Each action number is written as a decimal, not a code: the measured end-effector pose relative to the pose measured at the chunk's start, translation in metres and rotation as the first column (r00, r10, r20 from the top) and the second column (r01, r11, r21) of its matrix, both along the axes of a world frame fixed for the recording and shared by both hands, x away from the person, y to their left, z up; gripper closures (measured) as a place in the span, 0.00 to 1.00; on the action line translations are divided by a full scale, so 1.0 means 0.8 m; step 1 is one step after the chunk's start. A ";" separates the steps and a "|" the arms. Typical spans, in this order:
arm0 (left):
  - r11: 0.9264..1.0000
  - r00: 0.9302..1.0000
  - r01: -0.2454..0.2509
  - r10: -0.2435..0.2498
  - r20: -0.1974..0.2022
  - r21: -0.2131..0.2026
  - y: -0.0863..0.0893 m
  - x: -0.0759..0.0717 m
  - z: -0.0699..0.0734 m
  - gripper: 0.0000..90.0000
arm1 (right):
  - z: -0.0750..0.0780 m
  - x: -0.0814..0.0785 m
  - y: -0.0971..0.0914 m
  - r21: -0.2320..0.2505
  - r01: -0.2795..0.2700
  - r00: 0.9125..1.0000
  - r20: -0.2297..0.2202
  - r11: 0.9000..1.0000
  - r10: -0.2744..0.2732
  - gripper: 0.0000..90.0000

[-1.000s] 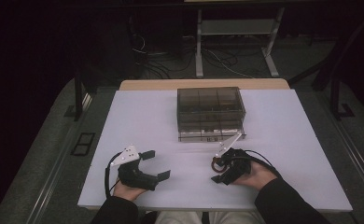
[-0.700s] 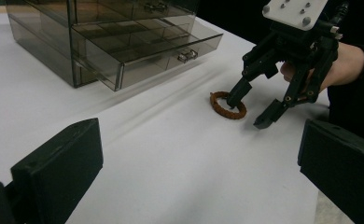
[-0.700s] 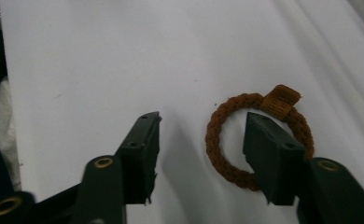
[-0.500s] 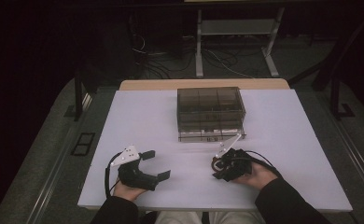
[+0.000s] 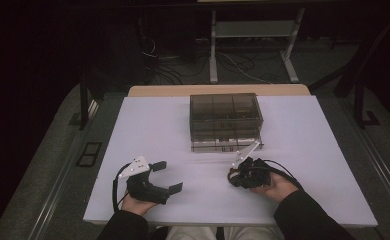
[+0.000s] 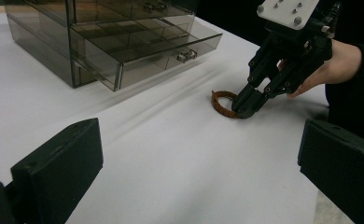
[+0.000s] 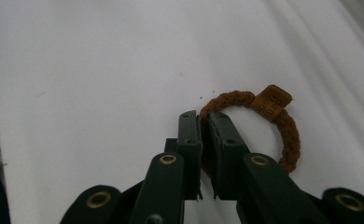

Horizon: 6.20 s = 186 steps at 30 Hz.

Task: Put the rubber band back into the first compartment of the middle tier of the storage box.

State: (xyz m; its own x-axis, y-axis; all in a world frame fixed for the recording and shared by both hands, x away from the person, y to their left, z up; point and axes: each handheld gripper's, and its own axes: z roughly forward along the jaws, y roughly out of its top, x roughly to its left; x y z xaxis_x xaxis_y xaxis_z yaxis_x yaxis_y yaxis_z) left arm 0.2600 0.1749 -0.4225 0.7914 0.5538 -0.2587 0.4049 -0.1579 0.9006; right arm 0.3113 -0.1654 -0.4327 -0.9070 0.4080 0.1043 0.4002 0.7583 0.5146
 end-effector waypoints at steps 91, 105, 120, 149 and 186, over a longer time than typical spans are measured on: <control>0.999 1.000 0.006 -0.006 -0.005 -0.031 0.002 0.000 0.000 0.00 | 0.133 0.081 0.071 0.085 -0.058 0.995 0.085 0.995 0.051 0.95; 0.999 1.000 0.004 -0.005 -0.007 -0.038 0.003 0.000 0.001 0.00 | 0.135 0.105 0.083 0.091 -0.037 0.996 0.078 0.995 0.030 0.95; 0.999 1.000 0.004 -0.005 -0.006 -0.043 0.003 0.000 0.001 0.00 | 0.115 0.125 0.088 0.096 -0.018 0.997 0.074 0.995 0.010 0.95; 0.999 1.000 0.009 -0.009 0.002 -0.038 0.005 0.000 0.001 0.00 | 0.077 0.144 0.100 0.087 -0.009 0.999 0.050 0.996 0.004 0.95; 0.999 1.000 0.012 -0.012 -0.004 -0.037 0.005 0.000 0.001 0.00 | 0.047 0.150 0.111 0.073 -0.007 1.000 0.004 0.997 0.007 0.94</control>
